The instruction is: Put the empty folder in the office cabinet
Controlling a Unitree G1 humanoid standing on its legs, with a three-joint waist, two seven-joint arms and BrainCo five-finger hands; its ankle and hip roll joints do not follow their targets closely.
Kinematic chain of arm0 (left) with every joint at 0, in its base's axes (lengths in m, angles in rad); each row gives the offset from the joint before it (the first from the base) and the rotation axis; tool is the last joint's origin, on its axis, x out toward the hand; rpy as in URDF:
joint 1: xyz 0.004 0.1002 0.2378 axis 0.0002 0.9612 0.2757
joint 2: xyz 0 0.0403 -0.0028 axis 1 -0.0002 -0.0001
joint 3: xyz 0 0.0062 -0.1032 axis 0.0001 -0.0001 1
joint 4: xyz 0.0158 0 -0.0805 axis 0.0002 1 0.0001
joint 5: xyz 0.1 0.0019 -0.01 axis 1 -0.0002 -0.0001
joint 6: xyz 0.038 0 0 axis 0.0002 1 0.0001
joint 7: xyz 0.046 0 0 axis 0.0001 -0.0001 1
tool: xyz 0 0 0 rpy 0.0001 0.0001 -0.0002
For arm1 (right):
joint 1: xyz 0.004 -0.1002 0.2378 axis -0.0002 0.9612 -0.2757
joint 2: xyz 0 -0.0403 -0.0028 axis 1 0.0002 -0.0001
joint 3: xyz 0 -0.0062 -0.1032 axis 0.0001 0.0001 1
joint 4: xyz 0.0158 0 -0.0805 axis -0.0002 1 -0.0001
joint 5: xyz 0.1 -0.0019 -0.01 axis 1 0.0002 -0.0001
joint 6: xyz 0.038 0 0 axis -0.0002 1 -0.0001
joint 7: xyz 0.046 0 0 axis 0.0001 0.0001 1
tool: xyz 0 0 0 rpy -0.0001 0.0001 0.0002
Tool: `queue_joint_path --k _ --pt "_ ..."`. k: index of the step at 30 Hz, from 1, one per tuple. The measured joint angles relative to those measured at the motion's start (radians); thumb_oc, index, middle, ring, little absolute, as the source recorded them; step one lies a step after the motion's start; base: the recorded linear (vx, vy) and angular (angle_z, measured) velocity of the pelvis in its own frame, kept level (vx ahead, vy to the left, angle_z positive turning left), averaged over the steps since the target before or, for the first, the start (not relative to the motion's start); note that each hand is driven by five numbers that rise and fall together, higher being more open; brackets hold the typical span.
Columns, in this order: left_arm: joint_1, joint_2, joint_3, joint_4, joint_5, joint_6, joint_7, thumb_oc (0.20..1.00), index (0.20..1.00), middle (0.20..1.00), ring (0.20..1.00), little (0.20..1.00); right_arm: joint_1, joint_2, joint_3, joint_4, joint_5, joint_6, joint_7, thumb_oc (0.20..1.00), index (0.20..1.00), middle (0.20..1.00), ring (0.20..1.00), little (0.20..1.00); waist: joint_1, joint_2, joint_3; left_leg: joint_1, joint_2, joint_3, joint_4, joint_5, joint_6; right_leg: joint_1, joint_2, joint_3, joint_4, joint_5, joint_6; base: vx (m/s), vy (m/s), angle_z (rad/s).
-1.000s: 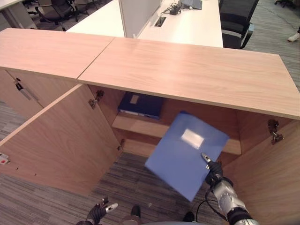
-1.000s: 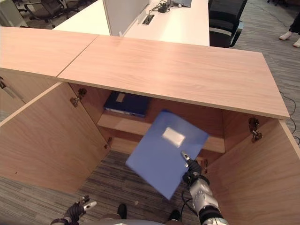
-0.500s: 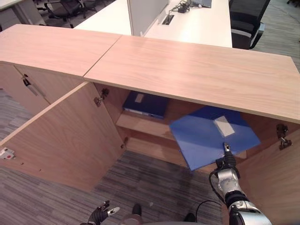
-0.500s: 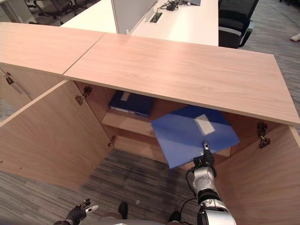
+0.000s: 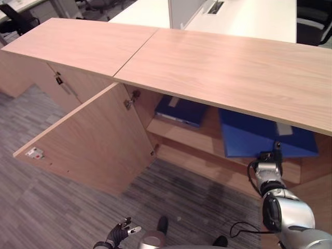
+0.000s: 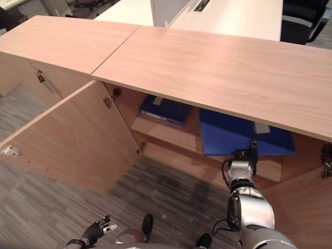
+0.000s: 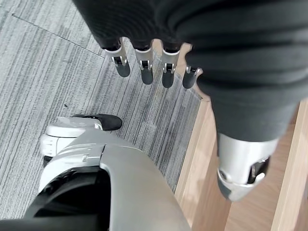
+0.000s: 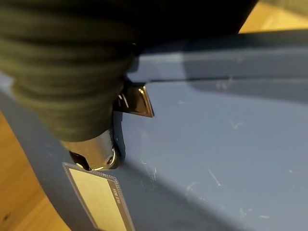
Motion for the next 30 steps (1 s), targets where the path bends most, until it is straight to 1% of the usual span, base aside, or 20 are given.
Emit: queue_joint_path --k 3,4,6,9,11,12,14,16,19,22,24,26,27,28,30 --pt "-0.004 0.027 -0.043 -0.031 0.001 0.000 -0.012 1.000 1.000 1.000 1.000 1.000 -0.089 -0.046 -0.004 0.024 0.002 -0.011 -0.004 0.200 0.200 0.200 0.200 0.200 0.020 0.019 0.029 -0.036 0.000 -0.014 0.026 0.000 -0.001 -0.015 0.001 -0.013 0.000 -0.002 0.001 -0.13 -0.022 0.14" --pt "-0.034 0.041 -0.071 -0.053 0.001 0.000 -0.015 1.000 1.000 1.000 1.000 1.000 -0.171 -0.088 -0.004 0.039 0.033 -0.025 -0.012 0.200 0.200 0.200 0.200 0.200 0.035 0.038 0.074 -0.083 0.000 -0.021 0.060 0.000 -0.001 -0.042 0.004 -0.021 0.001 0.010 -0.014 -0.08 0.000 0.17" --pt "-0.039 0.051 -0.093 -0.067 0.001 -0.001 -0.016 1.000 1.000 1.000 1.000 1.000 -0.208 -0.100 -0.004 0.074 0.038 -0.026 -0.024 0.200 0.200 0.200 0.200 0.200 0.047 0.046 0.084 -0.113 -0.001 -0.026 0.082 -0.001 -0.001 -0.064 -0.004 -0.022 0.011 0.008 -0.015 -0.05 0.003 0.07" --pt "-0.058 0.076 -0.136 -0.103 0.002 -0.002 -0.028 1.000 1.000 1.000 1.000 1.000 -0.286 -0.140 0.001 0.115 0.039 -0.030 -0.044 0.200 0.200 0.200 0.200 0.200 0.056 0.069 0.127 -0.150 -0.005 -0.030 0.103 -0.001 -0.001 -0.106 -0.017 -0.022 0.058 -0.007 -0.019 -0.05 0.017 0.03" --pt "-0.070 0.093 -0.158 -0.131 0.002 -0.003 -0.034 1.000 1.000 1.000 1.000 1.000 -0.315 -0.160 0.013 0.115 0.039 -0.030 -0.046 0.200 0.200 0.200 0.200 0.200 0.057 0.074 0.150 -0.178 -0.009 -0.033 0.114 -0.001 0.000 -0.150 -0.035 -0.020 0.109 -0.025 -0.021 -0.04 0.032 0.04" --pt "-0.078 0.103 -0.164 -0.139 0.002 -0.003 -0.037 1.000 1.000 1.000 1.000 1.000 -0.319 -0.168 0.013 0.115 0.039 -0.030 -0.047 0.200 0.200 0.200 0.200 0.200 0.059 0.074 0.157 -0.189 -0.013 -0.035 0.118 -0.001 0.001 -0.164 -0.047 -0.019 0.126 -0.032 -0.017 -0.03 0.033 0.08" --pt "-0.082 0.144 -0.187 -0.196 0.002 -0.008 -0.041 1.000 1.000 1.000 1.000 1.000 -0.382 -0.214 0.036 0.154 0.039 -0.032 -0.059 0.200 0.200 0.200 0.200 0.200 0.059 0.083 0.176 -0.240 -0.031 -0.036 0.146 -0.006 0.010 -0.236 -0.083 -0.011 0.212 -0.065 -0.012 -0.02 0.016 0.08" --pt "-0.086 0.156 -0.180 -0.205 0.002 -0.013 -0.044 1.000 1.000 1.000 1.000 1.000 -0.398 -0.253 0.033 0.153 0.039 -0.032 -0.066 0.200 0.200 0.200 0.200 0.200 0.069 0.096 0.186 -0.259 -0.046 -0.034 0.154 -0.005 0.016 -0.267 -0.103 -0.003 0.246 -0.071 -0.011 -0.02 0.018 0.04" --pt "-0.085 0.173 -0.176 -0.206 0.001 -0.024 -0.046 1.000 1.000 1.000 1.000 1.000 -0.431 -0.300 0.040 0.157 0.039 -0.033 -0.071 0.200 0.200 0.200 0.200 0.200 0.072 0.116 0.203 -0.279 -0.062 -0.028 0.172 -0.012 0.026 -0.297 -0.128 0.006 0.284 -0.080 -0.009 0.00 0.000 0.00" --pt "-0.086 0.189 -0.173 -0.193 -0.002 -0.027 -0.036 1.000 1.000 1.000 1.000 1.000 -0.483 -0.323 0.045 0.160 0.039 -0.034 -0.090 0.200 0.200 0.200 0.200 0.200 0.072 0.120 0.206 -0.315 -0.072 -0.021 0.182 -0.014 0.031 -0.349 -0.150 0.018 0.326 -0.097 -0.007 0.00 0.000 0.00" --pt "-0.089 0.186 -0.173 -0.204 -0.008 -0.032 -0.032 1.000 1.000 1.000 1.000 1.000 -0.529 -0.348 0.068 0.160 0.039 -0.041 -0.091 0.200 0.200 0.200 0.200 0.200 0.073 0.133 0.214 -0.332 -0.080 -0.017 0.192 -0.018 0.036 -0.379 -0.163 0.030 0.357 -0.109 -0.008 0.00 0.000 0.00" --pt "-0.091 0.187 -0.173 -0.205 -0.008 -0.033 -0.029 1.000 1.000 1.000 1.000 1.000 -0.541 -0.350 0.074 0.160 0.042 -0.053 -0.091 0.200 0.200 0.200 0.200 0.200 0.071 0.139 0.214 -0.337 -0.081 -0.016 0.194 -0.018 0.036 -0.385 -0.165 0.031 0.359 -0.109 -0.008 0.09 -0.029 0.00" --pt "-0.099 0.187 -0.179 -0.188 -0.008 -0.041 -0.022 1.000 1.000 1.000 1.000 1.000 -0.545 -0.347 0.075 0.160 0.061 -0.066 -0.095 0.200 0.200 0.200 0.200 0.200 0.064 0.144 0.216 -0.339 -0.082 -0.017 0.198 -0.026 0.041 -0.391 -0.172 0.033 0.379 -0.131 0.000 0.01 -0.014 0.08" --pt "-0.117 0.185 -0.186 -0.163 -0.008 -0.042 -0.019 1.000 1.000 1.000 1.000 1.000 -0.552 -0.343 0.074 0.160 0.077 -0.081 -0.097 0.200 0.200 0.200 0.200 0.200 0.059 0.147 0.220 -0.342 -0.088 -0.020 0.203 -0.029 0.039 -0.400 -0.182 0.035 0.403 -0.145 0.001 0.01 -0.015 0.10" --pt "-0.140 0.185 -0.190 -0.144 -0.007 -0.041 -0.007 1.000 1.000 1.000 1.000 1.000 -0.569 -0.342 0.070 0.159 0.106 -0.101 -0.107 0.200 0.200 0.200 0.200 0.200 0.059 0.150 0.219 -0.370 -0.088 -0.016 0.222 -0.033 0.038 -0.436 -0.191 0.042 0.434 -0.153 -0.004 -0.02 0.005 0.03"
